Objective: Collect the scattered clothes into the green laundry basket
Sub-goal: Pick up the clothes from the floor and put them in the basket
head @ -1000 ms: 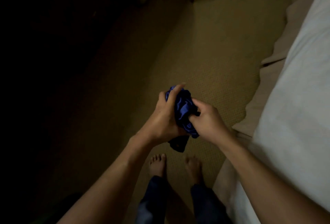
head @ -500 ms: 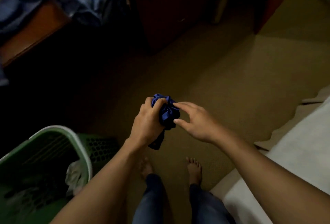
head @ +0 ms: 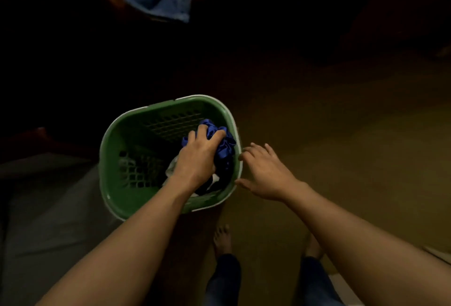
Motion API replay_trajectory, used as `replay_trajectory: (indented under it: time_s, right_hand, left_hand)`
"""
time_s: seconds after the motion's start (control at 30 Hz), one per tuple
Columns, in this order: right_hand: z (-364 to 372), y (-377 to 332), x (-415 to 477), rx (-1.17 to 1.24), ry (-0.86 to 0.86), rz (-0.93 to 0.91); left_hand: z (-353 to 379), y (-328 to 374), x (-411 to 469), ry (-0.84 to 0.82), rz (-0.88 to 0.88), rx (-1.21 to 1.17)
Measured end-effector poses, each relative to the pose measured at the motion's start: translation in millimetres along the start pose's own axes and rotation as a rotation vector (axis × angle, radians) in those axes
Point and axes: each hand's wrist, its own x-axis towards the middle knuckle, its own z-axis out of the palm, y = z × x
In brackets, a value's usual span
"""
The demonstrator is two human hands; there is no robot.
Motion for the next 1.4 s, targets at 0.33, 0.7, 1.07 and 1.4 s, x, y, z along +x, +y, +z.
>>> replay_trajectory:
  time_s: [0.33,0.7,1.07,1.4]
  right_hand:
    - [75.0,-31.9,75.3,-0.771,-0.539,-0.291]
    - [66.6,-29.4,86.5,-0.720,-0.551,-0.356]
    - [67.7,-26.3,91.5,-0.686,-0.570,-0.359]
    - [58.9,-30.5,95.0,-0.583,-0.620,-0.293]
  left_hand:
    - [40.8,-127.8,-26.0,-0.199,0.011,0.003]
    - [71.2,-131.5,12.5,-0.347,-0.116,0.003]
    - [84.4,-151.6,15.8,-0.414,-0.219,-0.060]
    - [83.8,-176.6,-10.2,-0.263,-0.275,-0.273]
